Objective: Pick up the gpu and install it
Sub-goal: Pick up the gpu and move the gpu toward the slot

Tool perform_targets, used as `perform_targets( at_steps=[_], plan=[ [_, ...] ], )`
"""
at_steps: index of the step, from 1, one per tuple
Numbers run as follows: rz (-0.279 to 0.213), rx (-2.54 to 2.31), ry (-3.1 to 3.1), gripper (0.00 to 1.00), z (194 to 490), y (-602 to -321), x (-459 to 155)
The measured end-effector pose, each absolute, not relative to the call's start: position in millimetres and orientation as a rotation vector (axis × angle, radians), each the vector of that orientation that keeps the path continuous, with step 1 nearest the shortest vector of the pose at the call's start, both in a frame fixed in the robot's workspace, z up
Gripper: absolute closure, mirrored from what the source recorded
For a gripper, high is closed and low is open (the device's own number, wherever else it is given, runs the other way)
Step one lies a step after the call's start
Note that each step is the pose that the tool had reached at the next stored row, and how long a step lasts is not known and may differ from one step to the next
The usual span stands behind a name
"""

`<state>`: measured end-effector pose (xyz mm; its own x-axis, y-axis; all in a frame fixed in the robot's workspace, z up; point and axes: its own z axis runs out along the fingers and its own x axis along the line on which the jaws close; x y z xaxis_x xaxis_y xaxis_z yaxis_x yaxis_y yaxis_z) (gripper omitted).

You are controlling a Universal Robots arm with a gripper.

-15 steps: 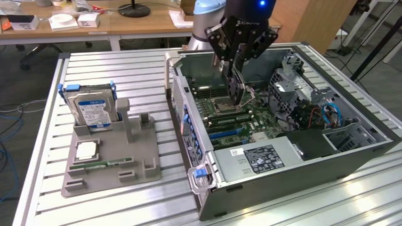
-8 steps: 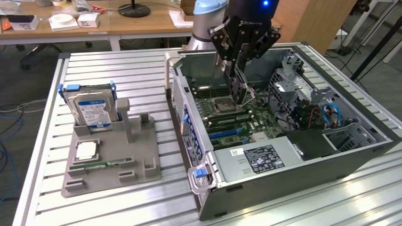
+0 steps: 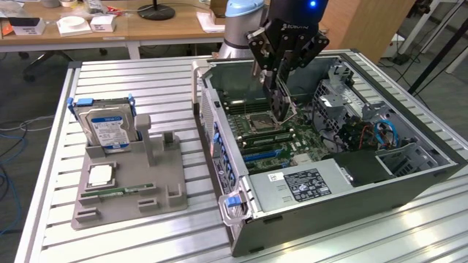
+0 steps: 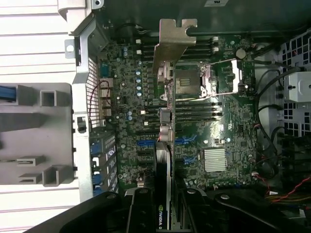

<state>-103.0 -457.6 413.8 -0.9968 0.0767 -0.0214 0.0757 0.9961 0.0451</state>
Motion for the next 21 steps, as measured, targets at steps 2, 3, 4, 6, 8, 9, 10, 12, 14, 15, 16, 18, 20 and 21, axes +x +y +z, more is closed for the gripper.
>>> perform_targets(
  at_steps=[2, 3, 4, 6, 8, 9, 10, 12, 14, 15, 16, 18, 20, 21],
  plan=[
    [0.069, 0.119, 3.115, 0.74, 413.8, -457.6, -101.9],
    [0.069, 0.119, 3.115, 0.74, 413.8, -457.6, -101.3],
    [0.069, 0.119, 3.115, 0.74, 413.8, -457.6, -100.8],
    [0.069, 0.119, 3.116, 0.74, 413.8, -457.6, -99.7],
    [0.069, 0.119, 3.115, 0.74, 413.8, -457.6, -98.7],
    [0.069, 0.119, 3.116, 0.74, 413.8, -457.6, -98.3],
    [0.069, 0.119, 3.115, 0.74, 413.8, -457.6, -97.7],
    [0.069, 0.119, 3.115, 0.74, 413.8, -457.6, -96.8],
    [0.069, 0.119, 3.115, 0.74, 413.8, -457.6, -95.9],
    [0.069, 0.119, 3.115, 0.74, 413.8, -457.6, -95.4],
    [0.069, 0.119, 3.115, 0.74, 413.8, -457.6, -95.0],
    [0.069, 0.119, 3.116, 0.74, 413.8, -457.6, -94.1],
    [0.069, 0.119, 3.115, 0.74, 413.8, -457.6, -93.0],
    [0.069, 0.119, 3.116, 0.74, 413.8, -457.6, -92.4]
  ],
)
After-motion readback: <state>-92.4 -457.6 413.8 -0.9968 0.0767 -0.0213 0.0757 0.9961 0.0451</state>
